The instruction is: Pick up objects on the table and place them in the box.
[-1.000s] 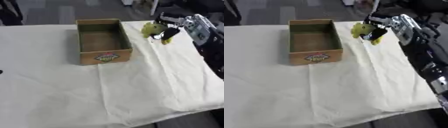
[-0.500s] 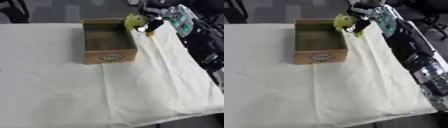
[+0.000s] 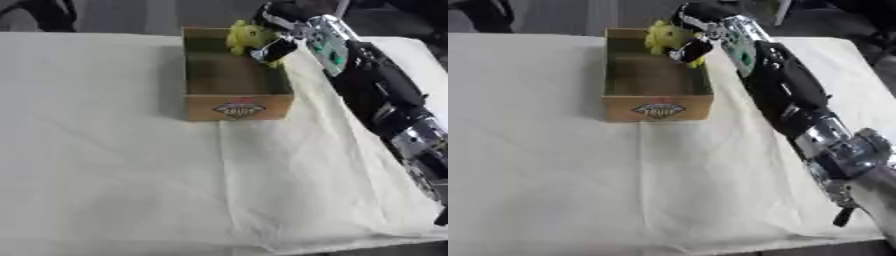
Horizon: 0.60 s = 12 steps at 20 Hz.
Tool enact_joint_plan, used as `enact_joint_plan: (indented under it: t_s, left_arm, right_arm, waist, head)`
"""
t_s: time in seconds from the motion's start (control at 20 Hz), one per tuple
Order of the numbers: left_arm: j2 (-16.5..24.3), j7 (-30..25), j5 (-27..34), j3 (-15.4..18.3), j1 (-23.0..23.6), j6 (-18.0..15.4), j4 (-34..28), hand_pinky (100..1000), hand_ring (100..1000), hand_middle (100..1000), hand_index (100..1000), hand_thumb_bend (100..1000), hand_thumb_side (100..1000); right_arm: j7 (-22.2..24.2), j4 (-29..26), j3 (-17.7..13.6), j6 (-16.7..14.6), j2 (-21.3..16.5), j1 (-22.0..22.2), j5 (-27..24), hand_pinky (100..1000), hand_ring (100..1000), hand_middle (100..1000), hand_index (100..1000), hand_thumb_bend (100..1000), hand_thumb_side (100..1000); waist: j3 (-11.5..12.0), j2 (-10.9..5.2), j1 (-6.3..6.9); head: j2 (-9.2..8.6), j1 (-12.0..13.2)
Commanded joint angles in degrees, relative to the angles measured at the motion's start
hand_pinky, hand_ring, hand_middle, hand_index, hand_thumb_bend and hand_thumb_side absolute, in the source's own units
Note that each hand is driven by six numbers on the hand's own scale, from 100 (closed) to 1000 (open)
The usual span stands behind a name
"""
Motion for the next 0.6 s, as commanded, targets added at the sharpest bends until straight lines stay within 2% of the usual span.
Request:
enact_joint_plan:
  t_s: [0.05,0.15,0.2,0.25,0.3,0.4,0.5,0.55,0.6]
  left_arm:
    - [0.3,-0.4,0.4,-0.2,-1.1,0.0,-1.3,611,795,584,721,320,580]
    - [0.3,-0.5,0.4,-0.3,-1.1,0.0,-1.3,611,795,584,721,321,580]
    - [0.2,-0.5,0.4,-0.3,-1.1,0.0,-1.3,611,795,583,721,321,580]
    - [0.2,-0.5,0.4,-0.3,-1.1,0.0,-1.3,611,795,583,721,321,581]
    - [0.2,-0.5,0.4,-0.4,-1.1,0.0,-1.3,611,795,583,721,322,581]
    - [0.1,-0.6,0.4,-0.4,-1.1,0.0,-1.3,611,795,583,721,322,582]
    - [0.1,-0.5,0.3,-0.3,-1.0,0.0,-1.3,611,795,583,721,323,582]
    - [0.1,-0.5,0.3,-0.3,-1.0,0.0,-1.2,611,795,583,721,323,582]
    - [0.1,-0.5,0.3,-0.3,-0.9,0.0,-1.2,611,795,583,721,323,582]
  right_arm:
    - [-4.2,1.2,-0.6,0.4,-0.3,-1.7,3.3,455,495,523,629,212,358]
    - [-5.9,1.9,-0.4,0.5,0.3,-1.9,5.0,549,604,623,697,271,398]
    - [-6.3,2.1,-0.3,0.4,0.6,-1.9,5.7,668,716,726,762,309,419]
    - [-6.2,2.3,-0.1,0.2,0.7,-1.9,6.4,738,776,775,804,342,432]
    - [-5.9,2.3,0.1,-0.2,0.9,-1.9,6.9,810,830,828,846,386,436]
    - [-5.0,2.0,0.3,-1.0,1.1,-1.7,7.4,900,910,906,911,457,426]
    - [-3.3,1.1,0.6,-2.1,1.1,-1.4,7.3,935,942,940,936,450,427]
    - [-2.8,0.2,0.7,-2.7,1.0,-1.1,7.0,939,944,947,939,449,458]
    - [-2.7,-1.0,0.8,-3.2,0.9,-0.8,6.4,924,928,928,929,450,431]
  waist:
    - [0.4,-0.58,0.33]
    - [0.7,-0.44,0.39]
    - [0.8,-0.39,0.41]
    - [0.9,-0.34,0.41]
    - [0.9,-0.31,0.42]
    - [0.7,-0.29,0.42]
    - [0.5,-0.32,0.42]
    - [0.3,-0.35,0.41]
    - [0.0,-0.38,0.42]
  head:
    - [-0.11,-0.8]
    - [-0.11,-1.0]
    - [-0.12,-1.0]
    - [-0.14,-1.1]
    - [-0.15,-1.1]
    - [-0.16,-1.0]
    - [-0.15,-0.9]
    - [-0.16,-0.8]
    - [-0.19,-0.7]
